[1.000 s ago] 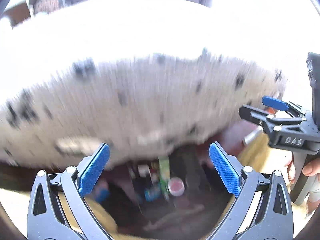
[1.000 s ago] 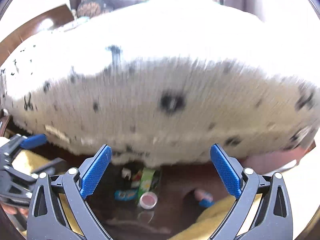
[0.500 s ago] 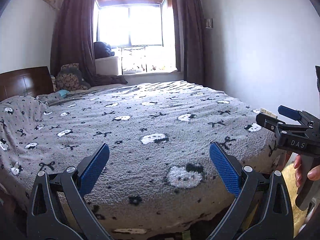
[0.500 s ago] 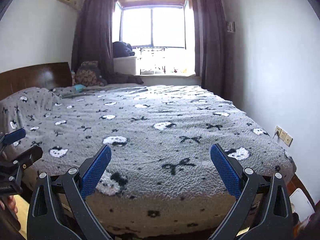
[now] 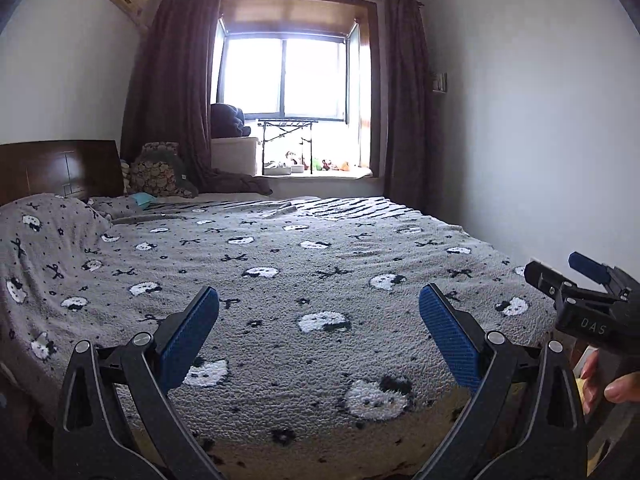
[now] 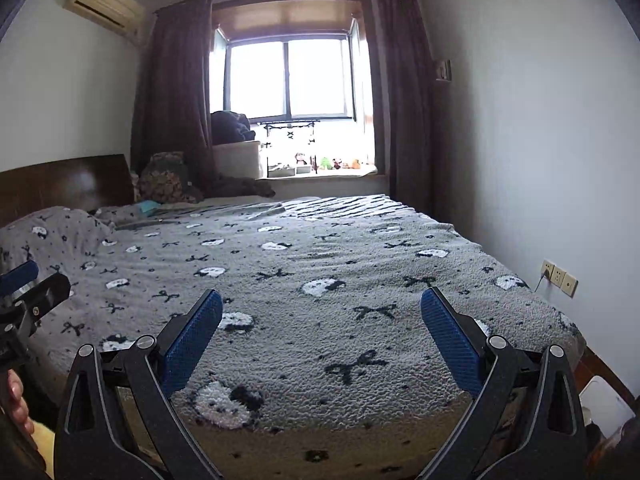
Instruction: Collect trash
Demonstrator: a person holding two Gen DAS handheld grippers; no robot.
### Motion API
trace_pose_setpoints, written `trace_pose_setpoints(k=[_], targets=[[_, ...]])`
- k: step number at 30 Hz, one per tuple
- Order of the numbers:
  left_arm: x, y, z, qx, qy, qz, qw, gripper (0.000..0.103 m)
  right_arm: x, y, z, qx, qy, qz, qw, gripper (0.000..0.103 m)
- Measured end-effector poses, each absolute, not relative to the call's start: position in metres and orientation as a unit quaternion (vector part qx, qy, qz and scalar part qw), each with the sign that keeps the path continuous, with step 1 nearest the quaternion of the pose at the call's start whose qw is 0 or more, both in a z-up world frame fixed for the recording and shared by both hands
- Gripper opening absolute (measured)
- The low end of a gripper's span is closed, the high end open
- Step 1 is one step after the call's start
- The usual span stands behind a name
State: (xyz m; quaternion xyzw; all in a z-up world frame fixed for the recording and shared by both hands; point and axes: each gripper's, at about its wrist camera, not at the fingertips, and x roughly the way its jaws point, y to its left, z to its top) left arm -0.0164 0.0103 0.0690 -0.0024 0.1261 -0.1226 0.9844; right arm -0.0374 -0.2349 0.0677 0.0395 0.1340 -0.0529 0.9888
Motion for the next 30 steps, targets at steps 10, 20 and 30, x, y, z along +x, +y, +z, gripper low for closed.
trace_pose_setpoints(k=[10,20,30], targets=[[-0.024,0.016,0.065,-0.008,0.12,-0.107,0.987,0.095,-0.04,-0.22,0.062,0.039,0.141,-0.032,0.989,0.099],[-0.027,0.016,0.063,-0.009,0.122,-0.104,0.987,0.095,-0.047,-0.218,0.064,0.036,0.136,-0.039,0.989,0.099],[-0.028,0.019,0.063,-0.018,0.122,-0.101,0.987,0.095,-0.051,-0.21,0.066,0.026,0.133,-0.029,0.99,0.099]])
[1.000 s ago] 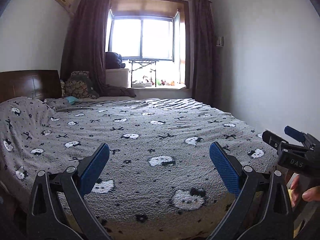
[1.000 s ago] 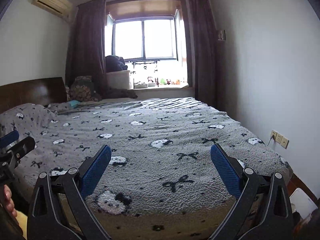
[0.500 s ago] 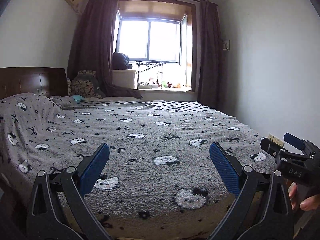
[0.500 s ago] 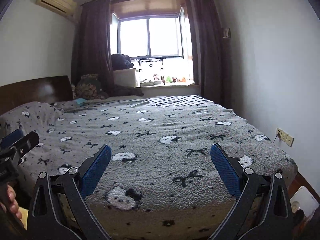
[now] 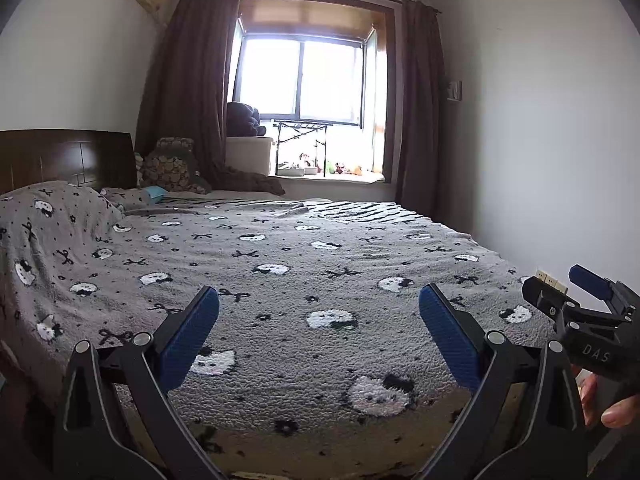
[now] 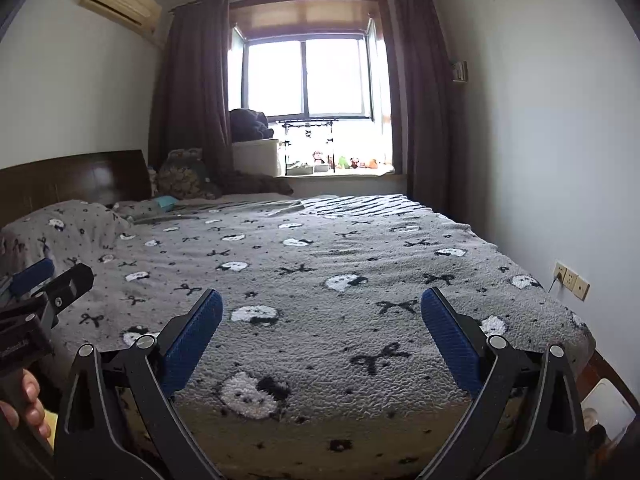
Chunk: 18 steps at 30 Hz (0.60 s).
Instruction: Collect trash
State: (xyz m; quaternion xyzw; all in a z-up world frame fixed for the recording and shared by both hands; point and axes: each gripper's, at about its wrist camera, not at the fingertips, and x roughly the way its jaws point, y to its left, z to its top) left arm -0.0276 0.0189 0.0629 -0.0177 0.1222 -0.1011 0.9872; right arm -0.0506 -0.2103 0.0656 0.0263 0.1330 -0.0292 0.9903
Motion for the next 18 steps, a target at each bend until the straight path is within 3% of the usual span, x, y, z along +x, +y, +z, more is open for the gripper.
trace_pose_setpoints(k=[18], targets=[[-0.0271,0.0245,0.0633,-0.027,0.125,-0.102,0.986,0.095,-0.0475,-0.2072,0.0648,0.025,0.137,-0.026,0.99,0.099]])
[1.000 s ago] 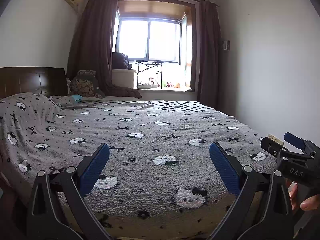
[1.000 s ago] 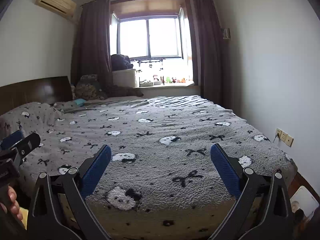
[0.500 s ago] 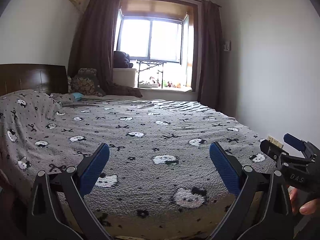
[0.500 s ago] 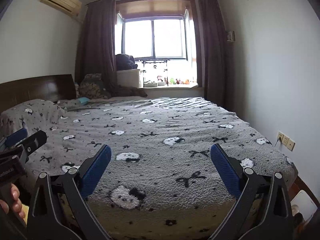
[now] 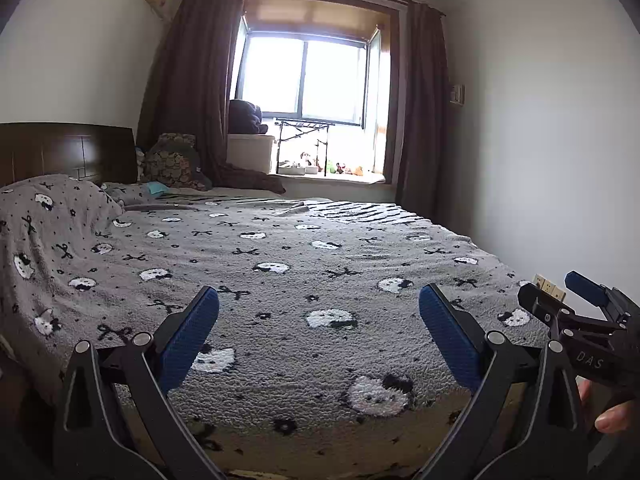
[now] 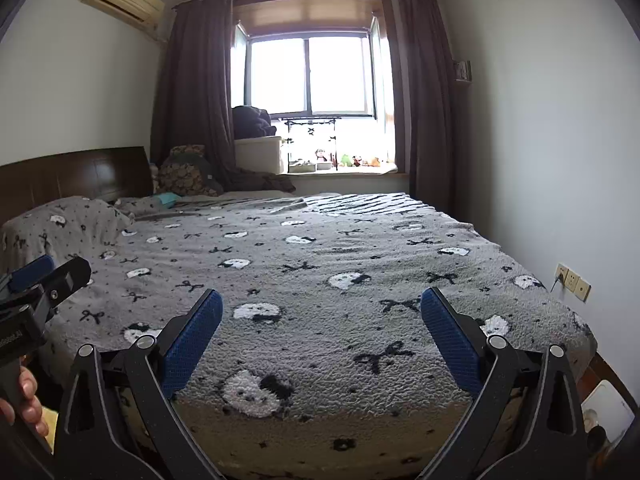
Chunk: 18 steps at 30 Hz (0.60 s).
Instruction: Collect trash
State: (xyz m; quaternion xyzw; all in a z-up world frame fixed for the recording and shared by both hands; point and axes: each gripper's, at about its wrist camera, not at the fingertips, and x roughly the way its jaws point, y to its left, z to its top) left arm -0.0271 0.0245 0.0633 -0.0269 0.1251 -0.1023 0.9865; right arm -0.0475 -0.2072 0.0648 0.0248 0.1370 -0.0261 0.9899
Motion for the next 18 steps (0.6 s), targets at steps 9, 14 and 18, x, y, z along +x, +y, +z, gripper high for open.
trace_pose_setpoints(k=[9,14,18], targets=[[-0.0262,0.0229,0.0627,-0.025,0.128,-0.104,0.986,0.095,-0.0461,-0.2081,0.0651,0.024,0.139,-0.025,0.99,0.099],[-0.0247,0.0209,0.0615,-0.023,0.131,-0.103,0.986,0.095,-0.045,-0.2108,0.0658,0.026,0.137,-0.027,0.99,0.099],[-0.0238,0.0197,0.0607,-0.023,0.133,-0.107,0.985,0.095,-0.0433,-0.2127,0.0659,0.029,0.138,-0.028,0.99,0.099]])
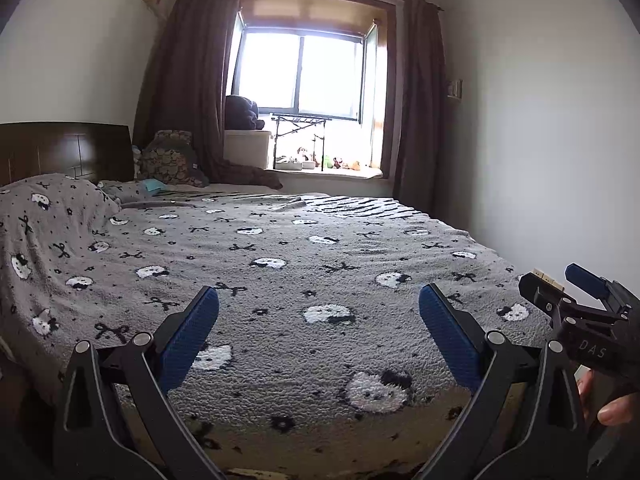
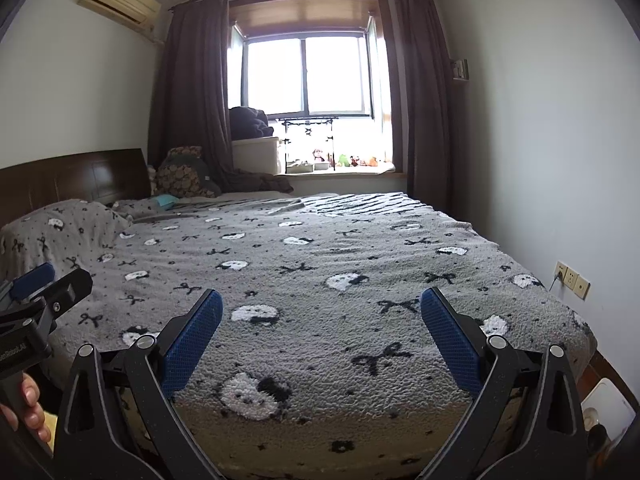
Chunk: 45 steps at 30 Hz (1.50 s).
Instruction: Collect trash
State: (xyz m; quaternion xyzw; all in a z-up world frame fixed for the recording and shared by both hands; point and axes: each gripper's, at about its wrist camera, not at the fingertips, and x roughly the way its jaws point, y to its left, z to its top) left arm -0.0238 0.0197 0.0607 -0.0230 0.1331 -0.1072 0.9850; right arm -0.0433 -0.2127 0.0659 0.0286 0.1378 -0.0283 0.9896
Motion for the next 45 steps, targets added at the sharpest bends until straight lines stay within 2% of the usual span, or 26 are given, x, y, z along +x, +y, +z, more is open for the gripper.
trace_pose_setpoints(k=[45], targets=[[-0.0197,0.026,0.0527,-0.033,0.139,-0.083,0.986,0.095,-0.0469,-0.211,0.0617,0.03,0.139,-0.04,0.989,0.099]])
